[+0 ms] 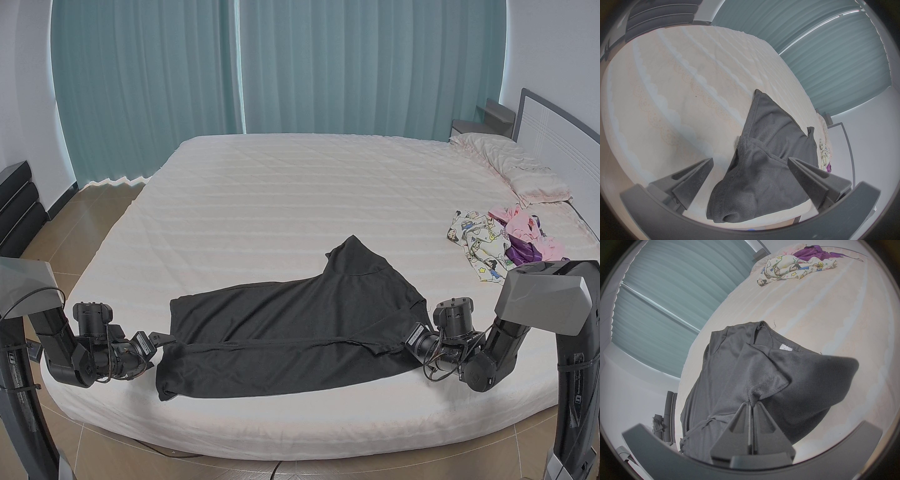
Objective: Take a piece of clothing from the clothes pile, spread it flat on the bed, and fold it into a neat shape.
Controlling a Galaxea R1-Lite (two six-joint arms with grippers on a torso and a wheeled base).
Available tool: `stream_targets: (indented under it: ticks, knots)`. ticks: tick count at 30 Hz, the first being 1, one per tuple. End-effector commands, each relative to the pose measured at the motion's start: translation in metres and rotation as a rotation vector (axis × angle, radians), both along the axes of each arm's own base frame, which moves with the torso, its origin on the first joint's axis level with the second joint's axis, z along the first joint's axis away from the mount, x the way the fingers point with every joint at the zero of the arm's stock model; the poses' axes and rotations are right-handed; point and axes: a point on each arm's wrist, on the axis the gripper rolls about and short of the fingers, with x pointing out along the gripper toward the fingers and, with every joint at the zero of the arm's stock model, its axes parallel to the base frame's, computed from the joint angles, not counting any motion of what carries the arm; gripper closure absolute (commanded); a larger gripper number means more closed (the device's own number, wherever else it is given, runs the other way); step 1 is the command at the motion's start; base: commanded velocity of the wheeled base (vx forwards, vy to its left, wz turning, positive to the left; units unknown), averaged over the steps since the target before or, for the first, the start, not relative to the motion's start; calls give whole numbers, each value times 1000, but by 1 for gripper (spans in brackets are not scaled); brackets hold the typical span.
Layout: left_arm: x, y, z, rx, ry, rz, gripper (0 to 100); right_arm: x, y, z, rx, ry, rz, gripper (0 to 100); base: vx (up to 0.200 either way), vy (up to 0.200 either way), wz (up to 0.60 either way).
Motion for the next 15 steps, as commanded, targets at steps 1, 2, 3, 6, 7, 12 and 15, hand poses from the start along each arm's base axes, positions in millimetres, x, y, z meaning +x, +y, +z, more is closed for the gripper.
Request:
stream_targets:
  ticks: [1, 2, 3, 6, 7, 12, 15]
  knots:
    - [0, 0, 0, -1, 0, 0, 0, -5, 0, 21, 12, -37, 6, 100, 0, 0, 0]
    - [0, 0, 0, -1, 0, 0, 0, -6, 0, 24, 14, -42, 8, 100, 0, 0, 0]
    - [0, 0, 0, -1, 0, 0, 0, -8, 0, 29, 15, -47, 13, 100, 0, 0, 0]
    - [0, 0, -1, -1, 2, 0, 0, -16, 0, 34, 10, -43, 21, 100, 0, 0, 0]
    - [0, 0, -1, -1, 2, 0, 0, -18, 1, 34, 9, -38, 24, 100, 0, 0, 0]
    - [0, 0, -1, 0, 1, 0, 0, -31, -2, 37, 3, -19, 31, 100, 0, 0, 0]
    - [0, 0, -1, 0, 1, 0, 0, -39, -3, 41, 0, -13, 40, 100, 0, 0, 0]
